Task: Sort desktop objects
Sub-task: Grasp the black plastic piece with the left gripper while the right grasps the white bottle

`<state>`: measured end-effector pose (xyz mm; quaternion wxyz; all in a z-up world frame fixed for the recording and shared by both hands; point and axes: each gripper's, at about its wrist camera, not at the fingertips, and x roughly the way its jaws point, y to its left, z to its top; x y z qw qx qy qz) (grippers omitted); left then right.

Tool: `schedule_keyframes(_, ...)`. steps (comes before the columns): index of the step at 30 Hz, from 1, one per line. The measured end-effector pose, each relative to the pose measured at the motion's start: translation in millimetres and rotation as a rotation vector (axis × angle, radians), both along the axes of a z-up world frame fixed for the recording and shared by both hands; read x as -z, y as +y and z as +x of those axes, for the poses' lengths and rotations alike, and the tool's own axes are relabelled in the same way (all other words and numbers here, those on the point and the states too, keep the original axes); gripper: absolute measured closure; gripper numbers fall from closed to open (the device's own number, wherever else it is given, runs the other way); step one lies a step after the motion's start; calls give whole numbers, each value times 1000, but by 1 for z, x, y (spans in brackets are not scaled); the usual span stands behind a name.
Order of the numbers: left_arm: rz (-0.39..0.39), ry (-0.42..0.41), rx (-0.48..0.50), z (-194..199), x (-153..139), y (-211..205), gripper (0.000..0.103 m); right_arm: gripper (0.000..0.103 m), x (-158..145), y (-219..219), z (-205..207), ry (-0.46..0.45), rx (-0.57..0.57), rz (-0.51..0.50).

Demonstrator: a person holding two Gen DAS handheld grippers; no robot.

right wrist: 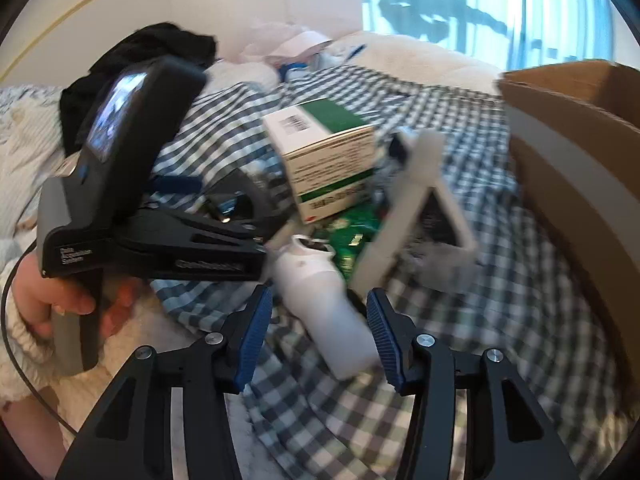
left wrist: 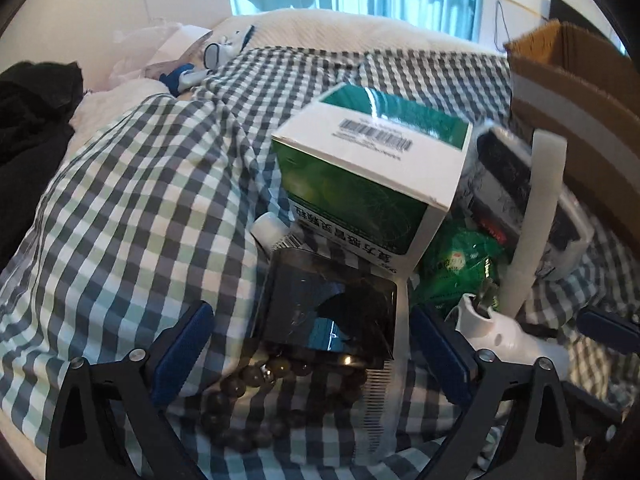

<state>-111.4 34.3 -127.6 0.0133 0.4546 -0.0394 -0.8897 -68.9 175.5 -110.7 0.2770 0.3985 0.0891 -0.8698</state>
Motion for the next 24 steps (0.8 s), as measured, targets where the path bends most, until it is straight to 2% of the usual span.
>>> schedule_keyframes(5, -55, 8, 37, -1, 2, 9, 6, 54, 17, -12, -9, -19, -41, 52)
schedule_keyframes(9, -64, 9, 91, 2, 1, 14, 31, 54, 27, -9, -17, -65, -38, 64)
schedule_keyframes(12, -64, 0, 109, 3, 1, 16, 31, 54, 34, -10, -20, -96, -30, 83)
schedule_keyframes(13, -59, -1, 111, 3, 1, 16, 31, 54, 38, -11, -22, -105, -28, 102)
schedule_keyframes(15, -27, -6, 109, 3, -1, 13, 31, 61, 44, -11, -23, -119, -22, 108)
schedule_keyframes(19, 17, -12, 113, 6, -2, 10, 31, 67, 41, -16, -19, -104, -23, 131)
schedule_keyframes(24, 92, -3, 54, 9, -7, -1, 43, 71, 25, -17, -8, -73, -23, 126)
